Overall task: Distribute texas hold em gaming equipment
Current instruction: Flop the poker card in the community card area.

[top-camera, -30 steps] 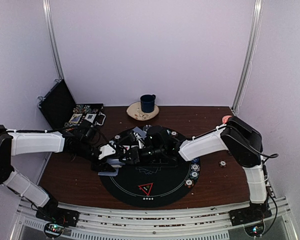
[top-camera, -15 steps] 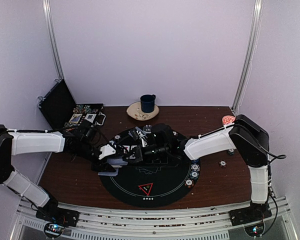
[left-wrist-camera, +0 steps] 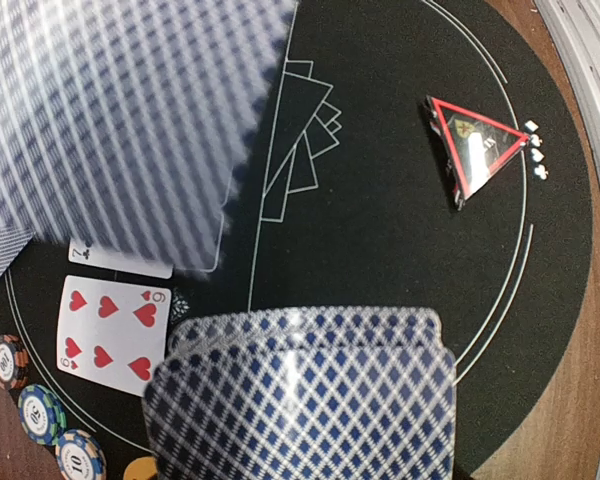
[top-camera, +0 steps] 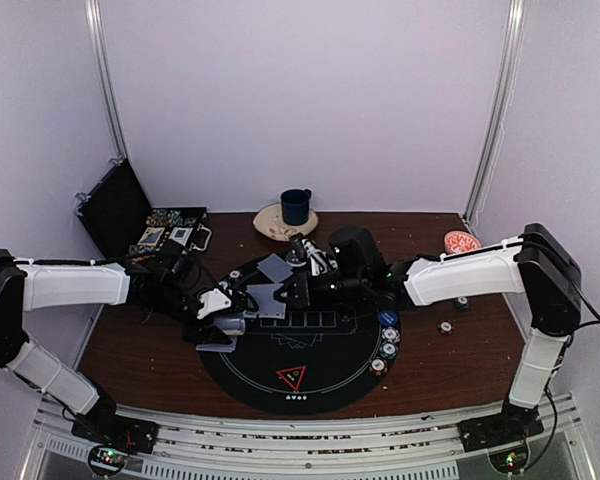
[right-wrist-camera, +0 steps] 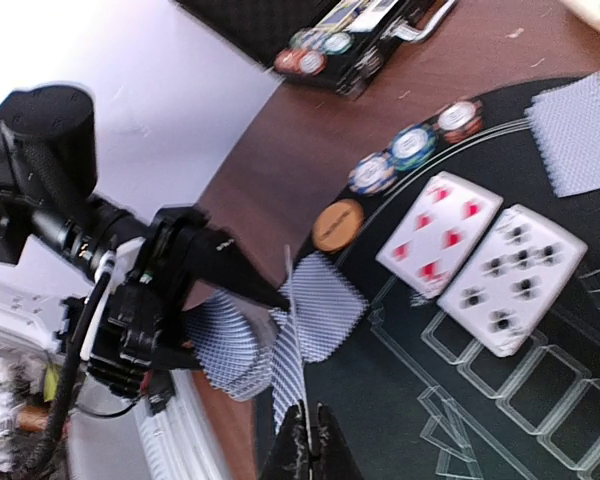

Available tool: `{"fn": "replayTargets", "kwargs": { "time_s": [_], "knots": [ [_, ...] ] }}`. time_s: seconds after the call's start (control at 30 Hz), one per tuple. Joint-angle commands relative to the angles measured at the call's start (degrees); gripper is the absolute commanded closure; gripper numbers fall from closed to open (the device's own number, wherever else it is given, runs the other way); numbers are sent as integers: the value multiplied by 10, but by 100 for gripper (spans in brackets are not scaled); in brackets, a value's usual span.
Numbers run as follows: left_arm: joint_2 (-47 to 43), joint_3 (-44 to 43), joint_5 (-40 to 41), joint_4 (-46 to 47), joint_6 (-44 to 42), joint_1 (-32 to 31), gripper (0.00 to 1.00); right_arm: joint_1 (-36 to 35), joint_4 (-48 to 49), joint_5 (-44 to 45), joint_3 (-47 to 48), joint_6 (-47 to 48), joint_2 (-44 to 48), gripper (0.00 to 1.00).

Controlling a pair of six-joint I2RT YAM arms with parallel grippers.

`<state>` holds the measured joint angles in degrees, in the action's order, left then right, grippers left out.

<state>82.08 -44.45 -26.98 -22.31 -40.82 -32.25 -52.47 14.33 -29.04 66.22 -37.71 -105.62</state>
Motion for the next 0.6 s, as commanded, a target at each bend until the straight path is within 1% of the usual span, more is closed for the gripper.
{"fn": "replayTargets", "kwargs": {
  "time_s": [0.0,0.1,0.17,0.37,0.57],
  "knots": [
    [4,-6,-9,17,-1,-1,66,6,-138,182,18,108,51,100],
    [3,-6,-7,19,0,0,66,5,-224,311,47,142,49,100],
    [2,-6,-5,20,2,-1,66,1,-261,379,68,169,36,100],
    [4,-6,-2,23,4,0,66,-34,-370,601,159,225,-35,100],
    [5,-8,-1,25,8,4,66,-64,-443,763,246,271,-117,100]
  ]
}}
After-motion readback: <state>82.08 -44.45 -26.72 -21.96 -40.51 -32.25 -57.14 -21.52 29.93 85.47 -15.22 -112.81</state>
